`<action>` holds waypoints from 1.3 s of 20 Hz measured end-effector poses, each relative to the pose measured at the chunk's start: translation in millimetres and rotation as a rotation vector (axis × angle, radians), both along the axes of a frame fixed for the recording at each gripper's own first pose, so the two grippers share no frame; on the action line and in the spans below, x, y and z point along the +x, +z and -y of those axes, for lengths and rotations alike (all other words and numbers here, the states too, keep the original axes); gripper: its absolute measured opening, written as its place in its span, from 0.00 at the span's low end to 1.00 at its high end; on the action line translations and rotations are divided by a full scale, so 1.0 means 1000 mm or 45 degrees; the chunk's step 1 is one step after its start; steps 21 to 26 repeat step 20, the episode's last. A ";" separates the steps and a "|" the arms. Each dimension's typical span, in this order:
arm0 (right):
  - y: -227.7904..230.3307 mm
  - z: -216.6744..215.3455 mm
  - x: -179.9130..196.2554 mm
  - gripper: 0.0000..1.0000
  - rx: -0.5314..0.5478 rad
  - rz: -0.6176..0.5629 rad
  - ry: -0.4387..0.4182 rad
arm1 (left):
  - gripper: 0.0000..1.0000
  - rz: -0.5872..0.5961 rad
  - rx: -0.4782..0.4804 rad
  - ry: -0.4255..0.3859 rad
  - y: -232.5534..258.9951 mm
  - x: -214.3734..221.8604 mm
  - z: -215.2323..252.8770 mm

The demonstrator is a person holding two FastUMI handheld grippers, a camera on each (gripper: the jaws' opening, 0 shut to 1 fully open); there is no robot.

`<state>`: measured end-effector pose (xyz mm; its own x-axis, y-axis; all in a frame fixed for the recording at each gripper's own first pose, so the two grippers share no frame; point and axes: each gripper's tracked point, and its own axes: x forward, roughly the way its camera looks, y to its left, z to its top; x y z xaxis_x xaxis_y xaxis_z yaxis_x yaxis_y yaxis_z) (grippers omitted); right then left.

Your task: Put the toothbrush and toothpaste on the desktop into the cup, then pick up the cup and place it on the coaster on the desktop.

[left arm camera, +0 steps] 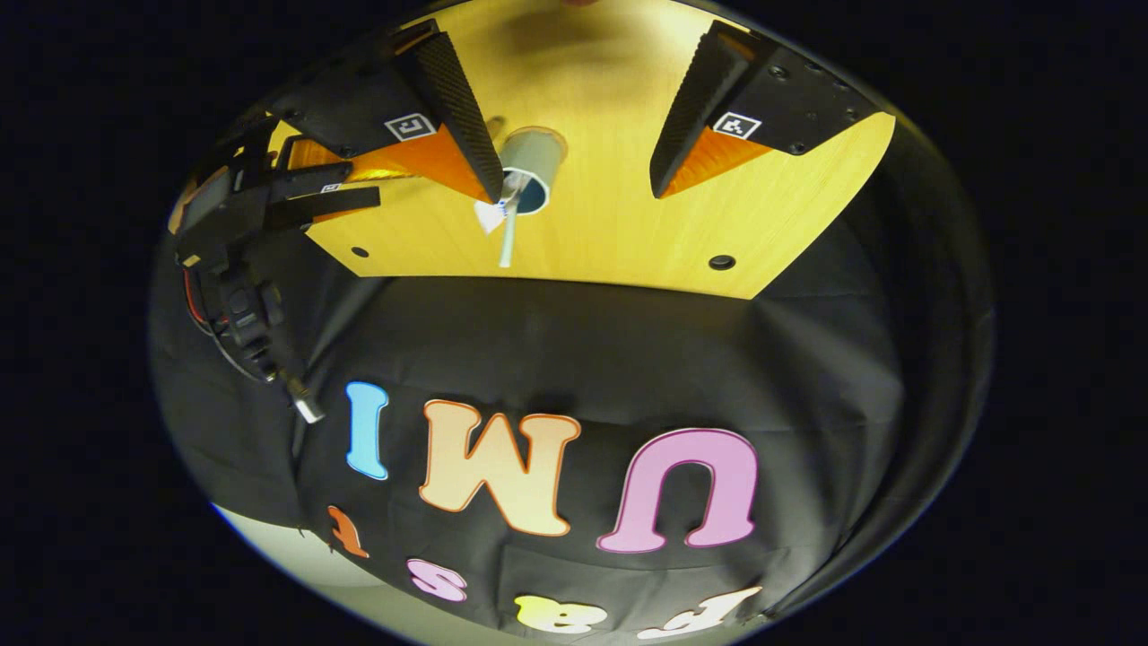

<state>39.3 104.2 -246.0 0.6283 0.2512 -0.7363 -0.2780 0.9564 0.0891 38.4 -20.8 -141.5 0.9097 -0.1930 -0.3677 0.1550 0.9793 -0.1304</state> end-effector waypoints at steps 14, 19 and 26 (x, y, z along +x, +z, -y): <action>0.116 0.070 -0.007 0.99 0.186 0.569 -0.280 | 0.95 0.157 0.032 -0.102 0.057 -0.003 0.067; 0.140 0.079 0.000 0.99 0.196 0.662 -0.305 | 0.95 0.186 0.022 -0.066 0.067 0.000 0.065; 0.146 0.080 0.002 0.99 0.192 0.684 -0.307 | 0.95 0.199 0.024 -0.055 0.070 0.000 0.061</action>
